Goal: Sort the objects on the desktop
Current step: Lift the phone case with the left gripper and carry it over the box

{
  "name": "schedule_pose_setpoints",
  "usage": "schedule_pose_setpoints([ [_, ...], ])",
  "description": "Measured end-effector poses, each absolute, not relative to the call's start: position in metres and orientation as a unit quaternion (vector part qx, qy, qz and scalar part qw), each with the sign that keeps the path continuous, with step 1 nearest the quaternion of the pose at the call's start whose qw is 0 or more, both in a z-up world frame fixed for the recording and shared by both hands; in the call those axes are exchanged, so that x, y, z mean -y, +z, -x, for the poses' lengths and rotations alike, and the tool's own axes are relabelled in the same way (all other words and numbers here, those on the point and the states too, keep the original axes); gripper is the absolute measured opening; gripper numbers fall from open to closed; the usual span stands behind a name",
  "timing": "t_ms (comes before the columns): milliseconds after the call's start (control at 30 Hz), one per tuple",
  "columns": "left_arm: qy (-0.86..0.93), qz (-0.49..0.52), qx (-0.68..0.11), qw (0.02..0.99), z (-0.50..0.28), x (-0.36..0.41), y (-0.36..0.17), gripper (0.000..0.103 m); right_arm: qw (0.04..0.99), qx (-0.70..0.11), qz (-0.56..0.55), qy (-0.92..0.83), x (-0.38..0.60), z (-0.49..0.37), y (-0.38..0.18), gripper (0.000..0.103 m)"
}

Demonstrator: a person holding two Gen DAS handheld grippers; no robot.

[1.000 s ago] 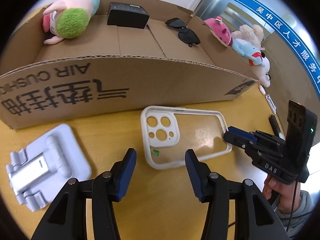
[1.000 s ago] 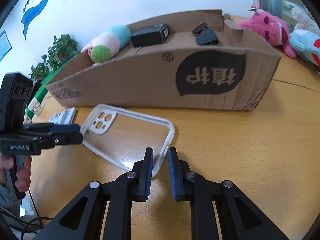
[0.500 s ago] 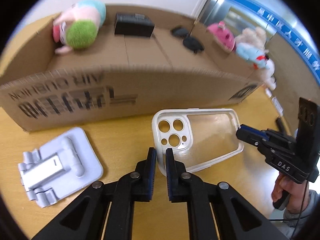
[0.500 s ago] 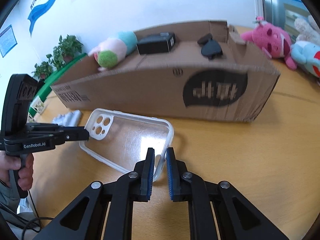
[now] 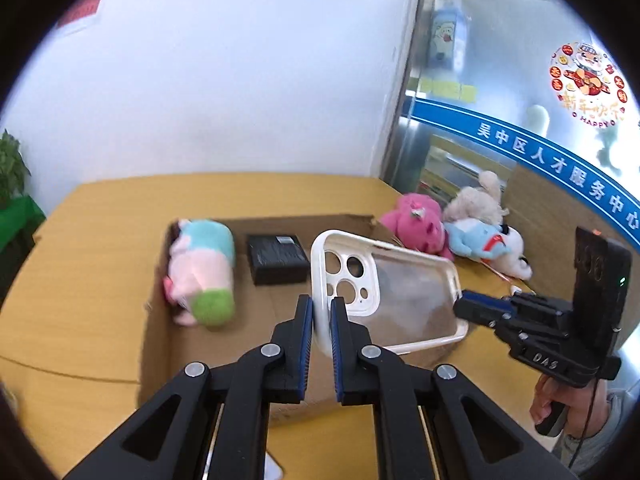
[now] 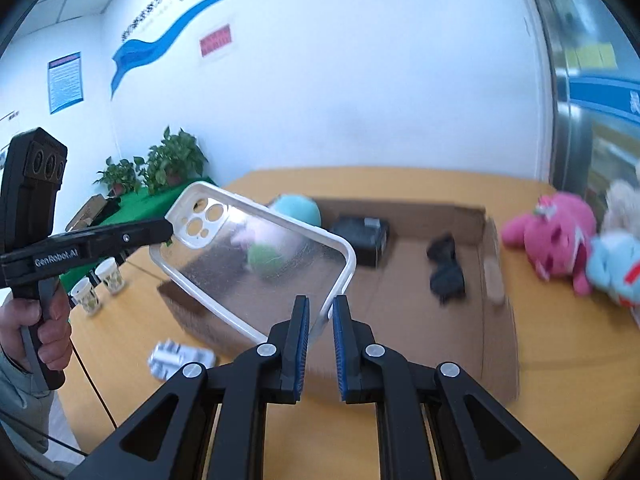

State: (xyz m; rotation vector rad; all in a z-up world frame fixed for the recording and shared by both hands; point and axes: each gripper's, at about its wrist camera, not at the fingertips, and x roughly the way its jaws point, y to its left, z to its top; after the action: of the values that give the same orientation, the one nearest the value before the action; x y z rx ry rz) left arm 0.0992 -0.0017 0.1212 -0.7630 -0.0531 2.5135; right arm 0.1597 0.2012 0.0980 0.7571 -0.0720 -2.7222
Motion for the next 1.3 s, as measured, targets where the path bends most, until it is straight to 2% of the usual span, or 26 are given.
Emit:
schedule_pose_setpoints([
  [167,0.934,0.275,0.014,0.228,-0.079,0.02,0.131,0.008,0.186,-0.007,-0.252,-0.95,-0.187,-0.113,0.124,0.011],
  [333,0.933,0.301,0.02,0.194,-0.055,0.044,0.12,0.008,0.225,-0.003,-0.286,-0.931,-0.169,-0.061,0.118,0.011],
  [700,0.878,0.456,0.012,0.146,0.006,0.073,0.033,0.008,0.272,0.022,-0.447,-0.852,-0.124,0.019,0.038,0.011],
  [900,0.858,0.495,-0.044,0.126,0.01,0.064,0.012,0.008,0.268,0.047,-0.533,-0.801,-0.119,0.04,-0.014,0.014],
  [1033,0.846,0.515,-0.089,0.108,0.016,0.055,0.006,0.008,0.271,0.036,-0.58,-0.767,-0.108,0.04,-0.04,0.014],
  [1300,0.814,0.547,-0.182,0.067,0.027,0.034,-0.007,0.009,0.28,0.03,-0.631,-0.723,-0.1,0.045,-0.058,0.018],
])
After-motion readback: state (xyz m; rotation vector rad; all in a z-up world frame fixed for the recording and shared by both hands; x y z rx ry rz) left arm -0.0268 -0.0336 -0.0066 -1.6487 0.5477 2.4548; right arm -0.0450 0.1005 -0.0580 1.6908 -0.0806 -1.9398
